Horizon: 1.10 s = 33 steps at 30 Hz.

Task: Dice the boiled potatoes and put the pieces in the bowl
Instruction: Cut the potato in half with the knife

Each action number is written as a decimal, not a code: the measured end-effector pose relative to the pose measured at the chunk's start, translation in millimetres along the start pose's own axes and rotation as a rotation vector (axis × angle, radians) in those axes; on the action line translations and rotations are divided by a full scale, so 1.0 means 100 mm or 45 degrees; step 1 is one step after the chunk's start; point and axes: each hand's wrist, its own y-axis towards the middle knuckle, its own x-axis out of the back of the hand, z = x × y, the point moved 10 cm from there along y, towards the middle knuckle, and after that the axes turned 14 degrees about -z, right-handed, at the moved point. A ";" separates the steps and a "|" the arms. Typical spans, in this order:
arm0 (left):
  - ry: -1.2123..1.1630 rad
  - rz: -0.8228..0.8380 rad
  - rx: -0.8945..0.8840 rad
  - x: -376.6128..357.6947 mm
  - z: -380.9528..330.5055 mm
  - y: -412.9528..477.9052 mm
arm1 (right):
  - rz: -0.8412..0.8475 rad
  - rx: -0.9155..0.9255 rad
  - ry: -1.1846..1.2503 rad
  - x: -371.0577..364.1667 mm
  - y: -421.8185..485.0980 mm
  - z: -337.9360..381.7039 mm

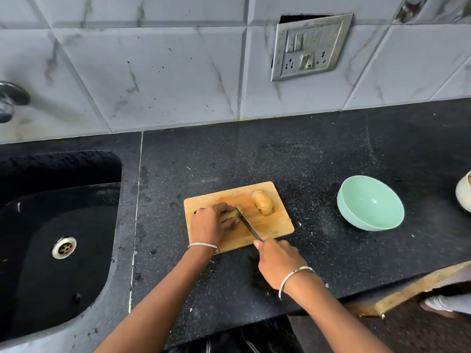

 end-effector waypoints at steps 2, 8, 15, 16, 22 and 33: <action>-0.011 0.002 0.005 0.02 0.00 -0.01 | 0.069 0.028 -0.066 0.15 -0.01 0.02; -0.121 0.067 0.079 0.00 0.05 -0.01 | -0.109 0.059 -0.041 0.60 0.02 0.07; -0.134 0.015 0.055 0.07 0.05 -0.05 | -0.216 0.066 -0.019 0.32 0.08 0.24; -0.120 0.015 0.041 0.07 0.04 -0.05 | -0.218 0.067 -0.022 0.27 0.08 0.25; -0.064 0.037 0.009 0.03 0.00 -0.03 | -0.212 0.080 0.005 0.12 0.10 0.21; -0.030 0.052 0.021 0.05 0.00 0.00 | -0.220 0.065 0.048 0.03 0.18 0.21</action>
